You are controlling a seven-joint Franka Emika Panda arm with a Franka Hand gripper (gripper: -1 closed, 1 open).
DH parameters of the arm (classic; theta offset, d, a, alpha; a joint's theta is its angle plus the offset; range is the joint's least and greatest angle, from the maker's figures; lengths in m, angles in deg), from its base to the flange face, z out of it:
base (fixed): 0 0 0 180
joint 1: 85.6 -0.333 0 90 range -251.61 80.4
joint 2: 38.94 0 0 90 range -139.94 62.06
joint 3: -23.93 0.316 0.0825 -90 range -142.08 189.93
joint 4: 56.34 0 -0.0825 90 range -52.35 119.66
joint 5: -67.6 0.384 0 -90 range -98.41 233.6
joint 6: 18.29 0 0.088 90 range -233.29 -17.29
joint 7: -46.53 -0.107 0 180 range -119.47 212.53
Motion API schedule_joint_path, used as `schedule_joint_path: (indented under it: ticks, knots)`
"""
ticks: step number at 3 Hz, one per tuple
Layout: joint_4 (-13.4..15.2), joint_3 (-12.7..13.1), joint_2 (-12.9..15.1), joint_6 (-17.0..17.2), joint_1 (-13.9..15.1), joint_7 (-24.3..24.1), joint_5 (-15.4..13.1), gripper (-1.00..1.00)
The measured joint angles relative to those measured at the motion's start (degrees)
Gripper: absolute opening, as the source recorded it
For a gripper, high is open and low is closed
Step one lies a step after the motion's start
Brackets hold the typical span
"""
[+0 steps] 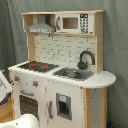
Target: Play with the kitchen
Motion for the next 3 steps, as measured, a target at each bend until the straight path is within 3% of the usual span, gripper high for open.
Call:
schedule_joint_path:
  ticks: [1,3]
  knots:
    - [1.63,-1.11,0.0,2.05,-3.29,4.08,-0.01,1.0]
    - [7.5,-4.46,-0.03,2.55,-8.85,11.59,-0.03,1.0]
